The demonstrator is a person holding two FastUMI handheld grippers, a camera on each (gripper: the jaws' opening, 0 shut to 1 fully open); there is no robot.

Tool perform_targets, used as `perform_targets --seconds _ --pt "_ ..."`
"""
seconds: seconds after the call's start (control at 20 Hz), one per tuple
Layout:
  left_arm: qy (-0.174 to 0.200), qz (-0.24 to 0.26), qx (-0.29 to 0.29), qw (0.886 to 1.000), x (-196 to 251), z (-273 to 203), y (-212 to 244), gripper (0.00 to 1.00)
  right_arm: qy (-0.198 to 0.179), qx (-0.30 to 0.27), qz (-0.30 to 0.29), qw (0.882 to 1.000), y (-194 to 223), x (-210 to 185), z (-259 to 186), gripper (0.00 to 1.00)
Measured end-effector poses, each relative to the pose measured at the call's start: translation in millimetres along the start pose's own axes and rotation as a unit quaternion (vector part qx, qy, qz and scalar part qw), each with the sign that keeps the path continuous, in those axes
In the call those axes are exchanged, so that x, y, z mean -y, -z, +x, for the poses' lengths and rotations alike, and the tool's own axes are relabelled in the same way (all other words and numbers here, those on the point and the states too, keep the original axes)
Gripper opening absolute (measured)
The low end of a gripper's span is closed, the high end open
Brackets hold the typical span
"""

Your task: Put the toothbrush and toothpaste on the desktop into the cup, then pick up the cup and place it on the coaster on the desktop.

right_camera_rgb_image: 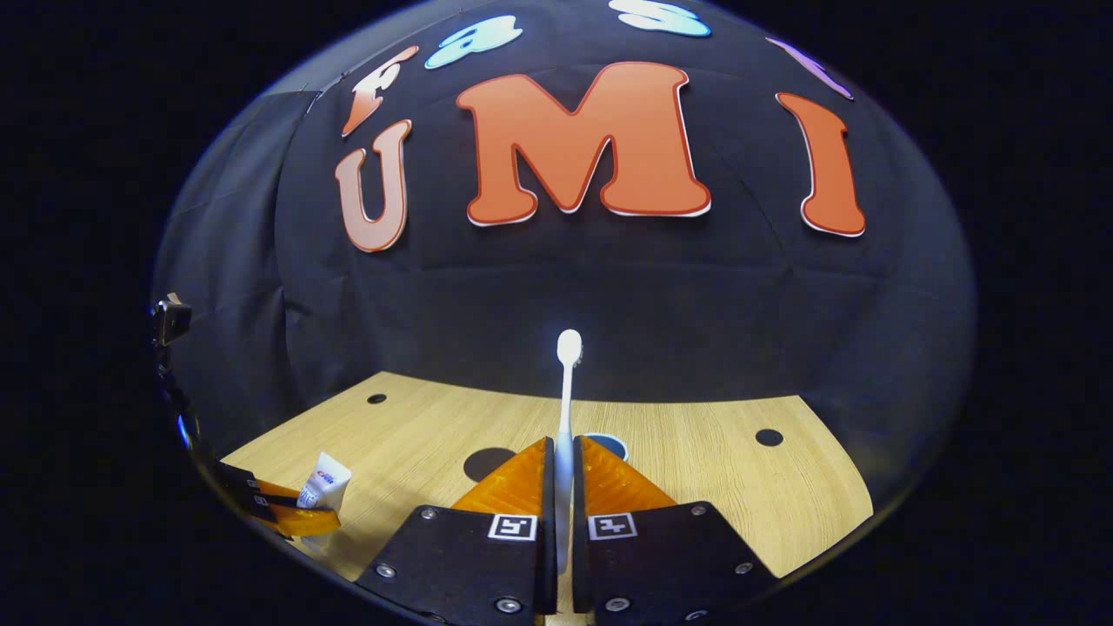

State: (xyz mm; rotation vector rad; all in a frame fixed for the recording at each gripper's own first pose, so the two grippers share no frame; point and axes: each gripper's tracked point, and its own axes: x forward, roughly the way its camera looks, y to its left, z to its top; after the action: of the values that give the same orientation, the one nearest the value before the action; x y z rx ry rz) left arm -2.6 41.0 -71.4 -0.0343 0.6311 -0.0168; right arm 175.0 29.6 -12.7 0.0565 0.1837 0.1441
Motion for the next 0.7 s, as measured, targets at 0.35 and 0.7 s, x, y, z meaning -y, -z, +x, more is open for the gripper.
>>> perform_targets --seconds 0.35,0.7 --pt "0.001 -0.012 0.021 1.000 -1 -5 -3 0.17 -0.020 0.110 -0.019 0.994 -36 1 34 0.07" --pt "-0.007 -0.019 0.031 0.999 1 -6 -5 0.17 -0.052 0.186 -0.037 0.981 -45 1 69 0.07"
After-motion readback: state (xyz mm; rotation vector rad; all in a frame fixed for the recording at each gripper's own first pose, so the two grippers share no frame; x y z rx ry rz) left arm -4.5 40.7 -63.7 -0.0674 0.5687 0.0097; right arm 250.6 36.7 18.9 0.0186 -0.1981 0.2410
